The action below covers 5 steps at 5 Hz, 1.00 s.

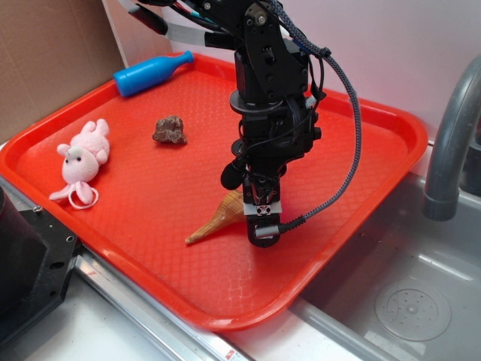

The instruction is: Grab the shell.

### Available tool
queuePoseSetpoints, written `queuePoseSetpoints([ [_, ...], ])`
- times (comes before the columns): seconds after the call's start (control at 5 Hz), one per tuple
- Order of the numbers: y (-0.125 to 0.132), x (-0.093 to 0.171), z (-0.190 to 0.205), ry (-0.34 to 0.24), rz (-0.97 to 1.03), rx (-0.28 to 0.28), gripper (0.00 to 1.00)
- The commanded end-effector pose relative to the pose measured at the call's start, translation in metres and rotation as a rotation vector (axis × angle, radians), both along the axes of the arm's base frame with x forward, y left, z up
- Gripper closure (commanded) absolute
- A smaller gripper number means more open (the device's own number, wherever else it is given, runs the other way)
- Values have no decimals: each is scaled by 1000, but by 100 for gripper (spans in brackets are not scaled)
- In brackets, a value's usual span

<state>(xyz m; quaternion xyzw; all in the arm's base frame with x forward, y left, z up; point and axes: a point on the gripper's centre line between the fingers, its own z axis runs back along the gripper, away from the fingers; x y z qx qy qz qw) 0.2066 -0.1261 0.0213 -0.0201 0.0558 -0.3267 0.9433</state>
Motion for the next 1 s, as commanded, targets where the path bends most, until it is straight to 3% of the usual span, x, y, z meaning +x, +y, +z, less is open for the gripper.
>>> queuePoseSetpoints([
  [0.0,46,-33,95,-127,414,-44,100],
  [0.2,85,-35,134,-150,664,-32,100],
  [0.4,113,-29,149,-146,837,19,100],
  [0.6,121,-11,161,-186,820,67,100],
  [0.8,115,-5,158,-157,743,50,100],
])
